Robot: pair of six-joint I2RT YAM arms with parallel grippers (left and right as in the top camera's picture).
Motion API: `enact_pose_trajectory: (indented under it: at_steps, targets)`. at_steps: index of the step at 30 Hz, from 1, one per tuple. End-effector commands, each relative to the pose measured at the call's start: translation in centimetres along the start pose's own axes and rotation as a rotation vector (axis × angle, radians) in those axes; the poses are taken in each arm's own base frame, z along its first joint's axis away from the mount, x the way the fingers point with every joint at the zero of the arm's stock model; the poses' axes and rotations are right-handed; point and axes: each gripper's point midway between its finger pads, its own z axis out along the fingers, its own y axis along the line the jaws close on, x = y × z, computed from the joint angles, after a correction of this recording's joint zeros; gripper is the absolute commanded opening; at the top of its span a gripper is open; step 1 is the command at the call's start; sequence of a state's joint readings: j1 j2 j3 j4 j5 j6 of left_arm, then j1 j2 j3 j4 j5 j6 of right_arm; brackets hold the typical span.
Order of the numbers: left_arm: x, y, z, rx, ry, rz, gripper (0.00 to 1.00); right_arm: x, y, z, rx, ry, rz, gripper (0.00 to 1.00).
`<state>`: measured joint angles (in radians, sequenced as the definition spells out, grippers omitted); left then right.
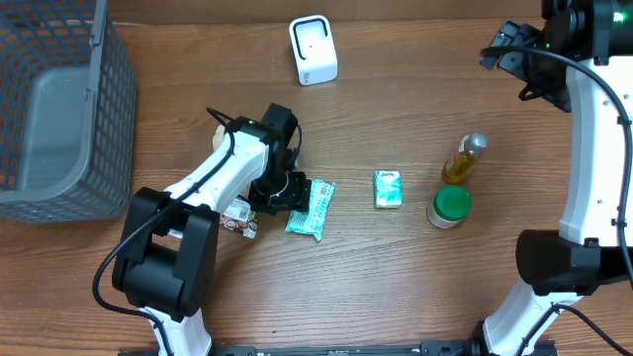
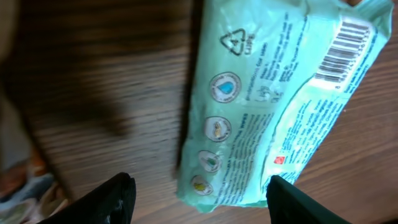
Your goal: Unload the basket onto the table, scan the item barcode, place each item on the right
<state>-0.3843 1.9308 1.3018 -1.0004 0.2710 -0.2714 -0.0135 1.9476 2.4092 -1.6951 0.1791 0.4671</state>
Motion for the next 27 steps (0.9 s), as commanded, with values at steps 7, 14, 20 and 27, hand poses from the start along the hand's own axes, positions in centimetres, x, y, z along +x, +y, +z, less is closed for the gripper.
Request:
enact_pose_trajectory:
  at_steps: [7, 14, 20, 27]
  targets:
    - [1.0, -0.6, 1.4, 0.063, 0.011, 0.023, 0.64, -0.3, -0.1, -1.0, -0.019, -0.025, 0.006, 1.0]
    - [1.5, -1.1, 2.2, 0.093, 0.021, 0.02, 0.56, -0.3, -0.1, -1.0, -0.019, -0.025, 0.006, 1.0]
    - [1.1, -1.0, 2.0, 0.097, 0.007, 0.019, 0.28, -0.3, -0.1, -1.0, -0.019, -0.025, 0.006, 1.0]
    - [0.4, -1.6, 1.2, 0.155, -0.002, 0.011, 0.43, -0.3, -0.1, -1.0, -0.019, -0.025, 0.006, 1.0]
